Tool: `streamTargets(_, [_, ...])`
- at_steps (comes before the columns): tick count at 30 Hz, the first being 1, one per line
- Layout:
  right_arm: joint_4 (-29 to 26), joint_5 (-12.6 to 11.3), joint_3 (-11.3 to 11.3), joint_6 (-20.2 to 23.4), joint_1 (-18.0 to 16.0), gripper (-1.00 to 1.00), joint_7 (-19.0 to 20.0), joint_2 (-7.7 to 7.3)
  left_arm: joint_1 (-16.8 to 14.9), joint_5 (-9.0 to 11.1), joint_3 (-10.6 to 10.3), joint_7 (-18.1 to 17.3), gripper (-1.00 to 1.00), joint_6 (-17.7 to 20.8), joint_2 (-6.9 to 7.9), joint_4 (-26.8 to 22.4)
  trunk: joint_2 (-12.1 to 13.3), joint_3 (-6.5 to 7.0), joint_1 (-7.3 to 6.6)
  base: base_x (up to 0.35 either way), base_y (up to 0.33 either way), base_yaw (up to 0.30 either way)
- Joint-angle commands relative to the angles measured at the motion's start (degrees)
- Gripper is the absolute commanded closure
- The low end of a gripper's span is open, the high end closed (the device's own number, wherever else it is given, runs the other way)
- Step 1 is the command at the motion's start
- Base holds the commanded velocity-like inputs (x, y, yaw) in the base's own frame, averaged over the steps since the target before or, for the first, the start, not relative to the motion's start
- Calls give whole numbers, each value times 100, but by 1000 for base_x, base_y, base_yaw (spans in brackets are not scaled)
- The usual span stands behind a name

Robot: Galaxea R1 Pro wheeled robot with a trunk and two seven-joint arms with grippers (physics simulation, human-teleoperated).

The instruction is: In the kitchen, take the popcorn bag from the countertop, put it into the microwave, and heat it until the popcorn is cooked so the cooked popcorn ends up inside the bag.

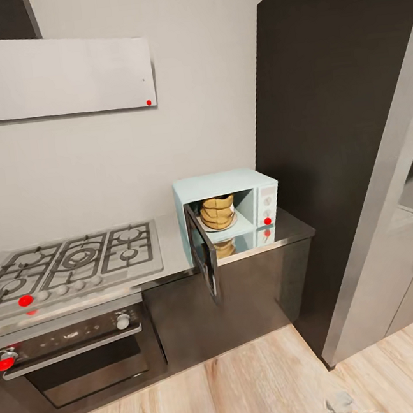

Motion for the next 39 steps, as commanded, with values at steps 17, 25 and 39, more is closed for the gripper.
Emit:
streamTargets(17, [24, -32, -64, -170, 1691, -100, -831, -28, -3, 38, 7, 8, -100, -16, -18, -20, -5, -6, 1, 0, 0, 0])
streamTargets(25, [24, -33, -72, -87, 1701, -100, -1038, 6, -3, 29, 13, 6, -100, -16, -29, -18, -5, -6, 1, 0, 0, 56])
streamTargets(39, [24, -24, -71, -75, 1702, -100, -1153, 21, -3, 20, 1, 0, -100, -16, -29, -17, -5, -6, 1, 0, -168, 268])
